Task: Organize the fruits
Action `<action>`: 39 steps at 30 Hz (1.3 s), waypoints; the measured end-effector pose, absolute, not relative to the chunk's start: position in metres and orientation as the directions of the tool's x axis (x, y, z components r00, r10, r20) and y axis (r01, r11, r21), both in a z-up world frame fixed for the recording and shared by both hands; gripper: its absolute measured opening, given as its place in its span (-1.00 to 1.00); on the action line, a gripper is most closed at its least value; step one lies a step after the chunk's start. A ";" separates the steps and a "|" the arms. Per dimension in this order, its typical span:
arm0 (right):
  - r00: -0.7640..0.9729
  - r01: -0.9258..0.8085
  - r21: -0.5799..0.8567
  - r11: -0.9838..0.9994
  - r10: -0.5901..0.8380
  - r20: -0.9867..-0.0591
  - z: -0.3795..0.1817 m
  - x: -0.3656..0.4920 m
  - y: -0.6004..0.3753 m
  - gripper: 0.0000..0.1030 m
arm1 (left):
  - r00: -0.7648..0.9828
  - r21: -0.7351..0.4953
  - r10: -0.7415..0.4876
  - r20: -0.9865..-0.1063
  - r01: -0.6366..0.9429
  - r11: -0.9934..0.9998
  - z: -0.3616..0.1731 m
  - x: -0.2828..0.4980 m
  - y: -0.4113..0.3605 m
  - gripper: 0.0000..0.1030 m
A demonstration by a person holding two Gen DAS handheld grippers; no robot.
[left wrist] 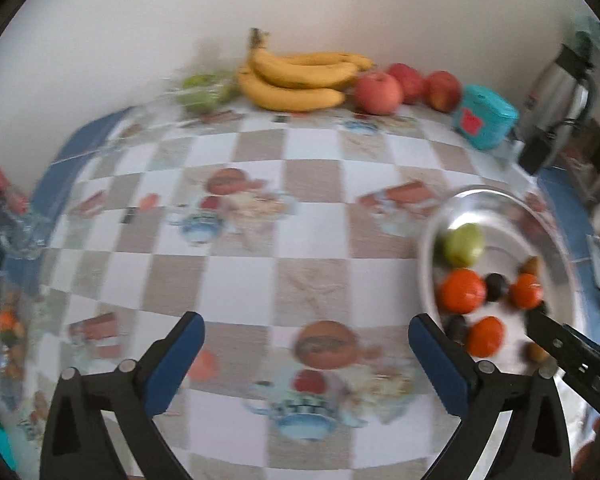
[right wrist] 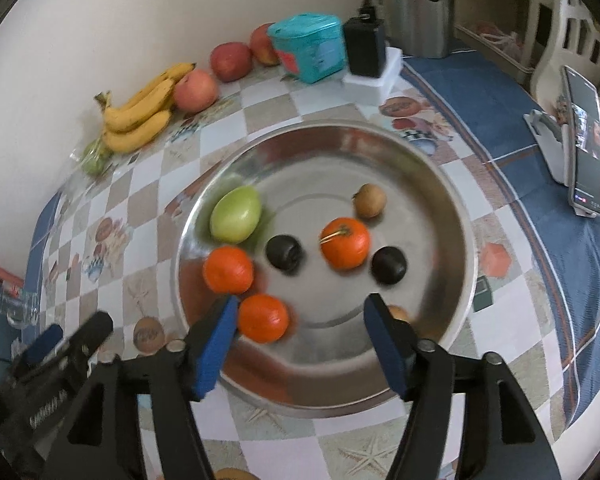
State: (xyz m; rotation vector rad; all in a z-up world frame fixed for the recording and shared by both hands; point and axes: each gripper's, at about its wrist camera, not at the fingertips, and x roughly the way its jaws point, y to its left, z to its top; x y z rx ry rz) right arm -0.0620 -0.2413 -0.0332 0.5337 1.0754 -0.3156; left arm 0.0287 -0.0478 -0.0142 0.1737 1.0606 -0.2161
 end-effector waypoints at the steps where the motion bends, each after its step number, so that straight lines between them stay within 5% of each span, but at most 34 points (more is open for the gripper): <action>1: 0.450 0.484 0.259 0.836 0.016 -0.893 -0.033 -0.061 -0.238 0.34 | 0.476 0.051 -0.075 -0.876 0.248 0.968 -0.014 0.029 -0.043 1.00; 6: 0.464 0.445 0.263 0.856 0.031 -0.885 -0.031 -0.061 -0.226 0.71 | 0.491 0.079 -0.043 -0.870 0.224 0.971 -0.013 0.028 -0.030 1.00; 39: 0.554 0.358 0.207 0.910 -0.029 -0.832 0.008 -0.091 -0.195 0.75 | 0.631 0.257 0.115 -0.767 0.138 0.956 0.034 -0.026 -0.004 1.00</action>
